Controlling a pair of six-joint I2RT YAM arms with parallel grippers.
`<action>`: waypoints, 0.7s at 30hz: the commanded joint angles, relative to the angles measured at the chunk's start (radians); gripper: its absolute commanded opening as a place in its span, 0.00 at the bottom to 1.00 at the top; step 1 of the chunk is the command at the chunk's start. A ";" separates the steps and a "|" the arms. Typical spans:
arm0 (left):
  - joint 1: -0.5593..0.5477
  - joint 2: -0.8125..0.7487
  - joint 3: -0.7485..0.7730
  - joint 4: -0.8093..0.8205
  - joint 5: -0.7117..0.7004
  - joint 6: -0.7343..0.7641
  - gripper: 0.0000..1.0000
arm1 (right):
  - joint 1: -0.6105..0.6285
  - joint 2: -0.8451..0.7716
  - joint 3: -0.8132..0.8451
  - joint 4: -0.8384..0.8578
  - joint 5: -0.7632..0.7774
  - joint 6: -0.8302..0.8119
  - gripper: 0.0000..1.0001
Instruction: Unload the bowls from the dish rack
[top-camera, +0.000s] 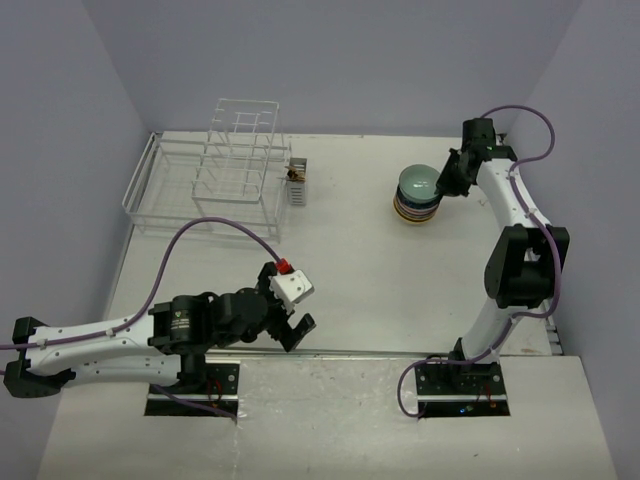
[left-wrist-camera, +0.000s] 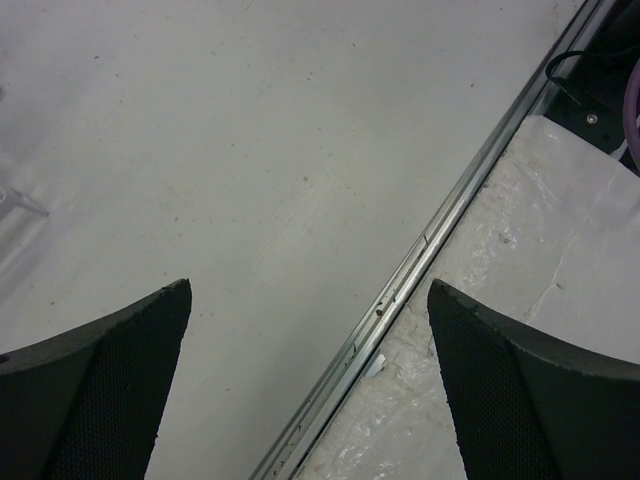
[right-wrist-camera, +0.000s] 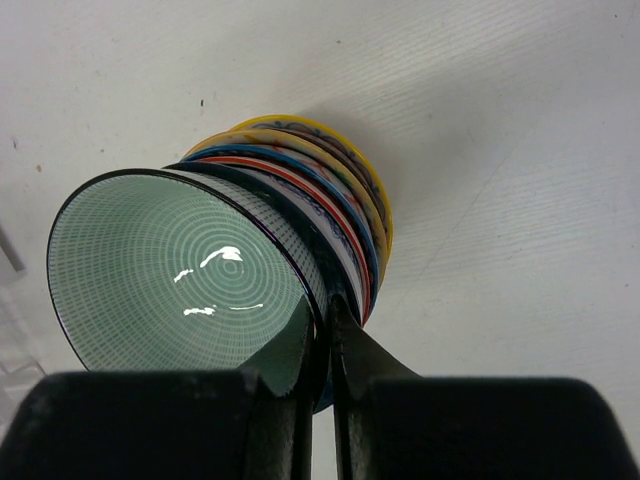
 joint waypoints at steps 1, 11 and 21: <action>-0.002 -0.004 -0.008 0.020 0.009 -0.022 1.00 | -0.002 -0.033 0.046 0.008 -0.018 -0.009 0.04; -0.002 -0.012 -0.011 0.013 -0.097 -0.062 1.00 | -0.002 -0.074 0.046 0.003 -0.041 0.001 0.27; 0.001 -0.032 0.030 -0.166 -0.474 -0.313 1.00 | -0.024 -0.088 0.003 -0.003 -0.013 -0.009 0.27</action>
